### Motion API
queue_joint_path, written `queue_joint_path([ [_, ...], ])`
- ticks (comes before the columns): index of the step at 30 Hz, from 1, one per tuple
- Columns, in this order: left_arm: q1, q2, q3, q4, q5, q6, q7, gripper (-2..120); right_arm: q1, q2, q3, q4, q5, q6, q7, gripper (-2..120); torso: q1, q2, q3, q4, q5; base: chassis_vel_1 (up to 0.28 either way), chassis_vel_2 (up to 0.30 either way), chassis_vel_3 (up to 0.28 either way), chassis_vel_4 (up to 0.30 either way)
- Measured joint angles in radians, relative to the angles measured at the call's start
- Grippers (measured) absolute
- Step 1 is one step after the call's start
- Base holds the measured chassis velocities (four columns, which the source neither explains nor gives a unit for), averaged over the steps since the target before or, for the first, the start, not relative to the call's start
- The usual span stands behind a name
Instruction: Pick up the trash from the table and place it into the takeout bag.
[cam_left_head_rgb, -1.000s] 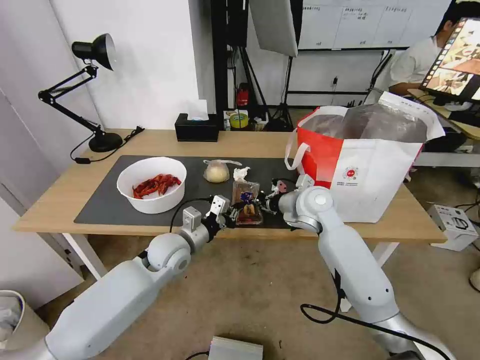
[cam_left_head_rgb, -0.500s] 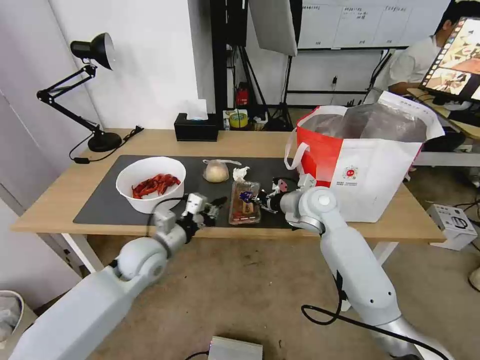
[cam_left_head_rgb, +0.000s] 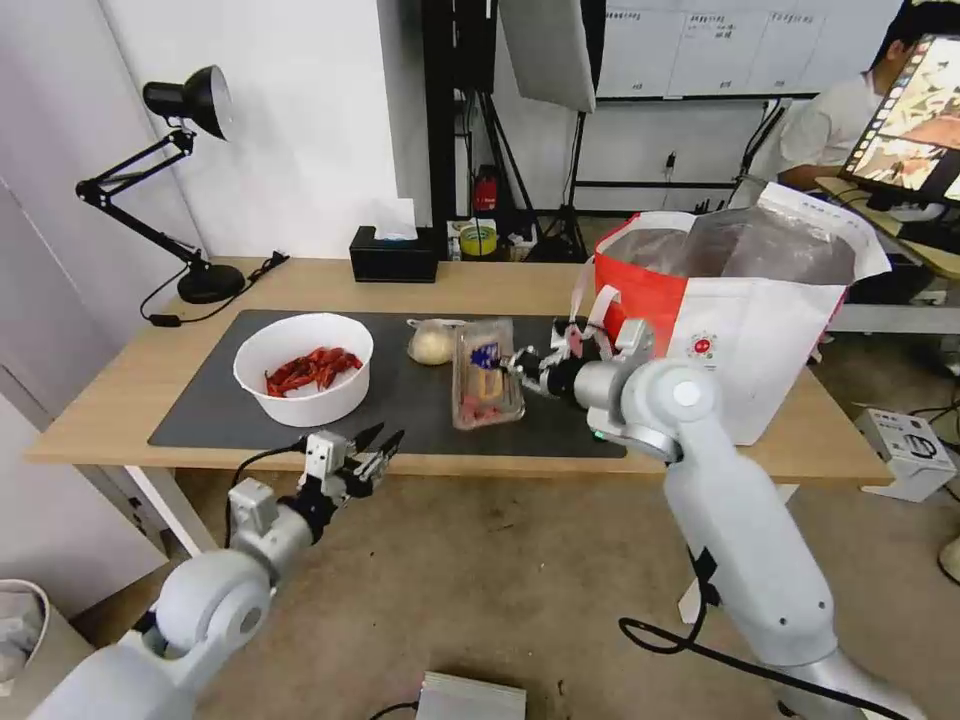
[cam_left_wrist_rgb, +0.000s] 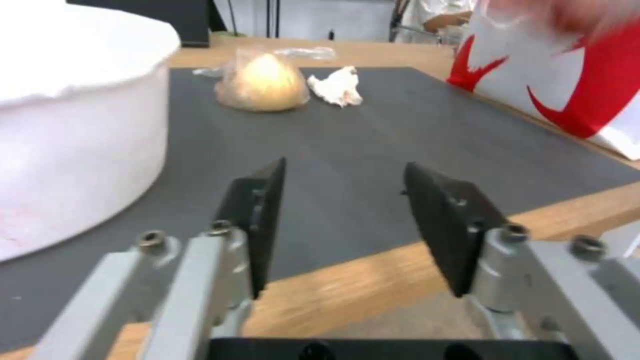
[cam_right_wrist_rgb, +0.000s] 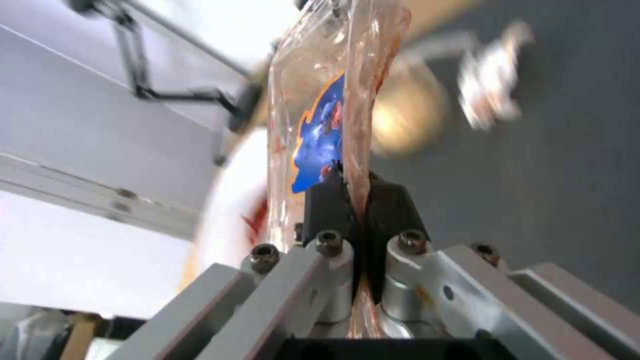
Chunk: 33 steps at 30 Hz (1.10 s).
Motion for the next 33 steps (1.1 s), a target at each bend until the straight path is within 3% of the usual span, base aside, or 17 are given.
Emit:
queue_joint_path([
  [12, 0.043, -0.013, -0.084, -0.018, -0.002, -0.001, -0.003, 99, 0.184, -0.093, 0.07, 0.08, 0.063, 0.057, 0.017, 1, 0.0, 0.0, 0.0, 0.0001, 0.0002, 0.0, 0.0, 0.0, 0.0],
  [20, 0.061, -0.027, -0.103, -0.02, -0.005, -0.002, -0.001, 100, 0.258, -0.194, 0.106, 0.009, 0.046, 0.089, -0.006, 1, 0.0, 0.0, 0.0, 0.0002, 0.0003, 0.0, 0.0, 0.0, 0.0],
  [26, 0.053, -0.035, -0.094, -0.017, -0.004, -0.002, 0.004, 100, 0.293, -0.301, 0.111, -0.07, -0.089, 0.094, -0.088, 0, 0.0, 0.0, 0.0, 0.0, 0.0002, 0.0, 0.0, 0.0, 0.0],
  [33, 0.042, -0.04, -0.075, -0.01, -0.001, -0.002, 0.004, 100, 0.29, -0.353, 0.112, -0.138, -0.263, 0.12, -0.175, 0, 0.0, 0.0, 0.0, 0.0, 0.0, 0.0, 0.0, 0.0, 0.0],
])
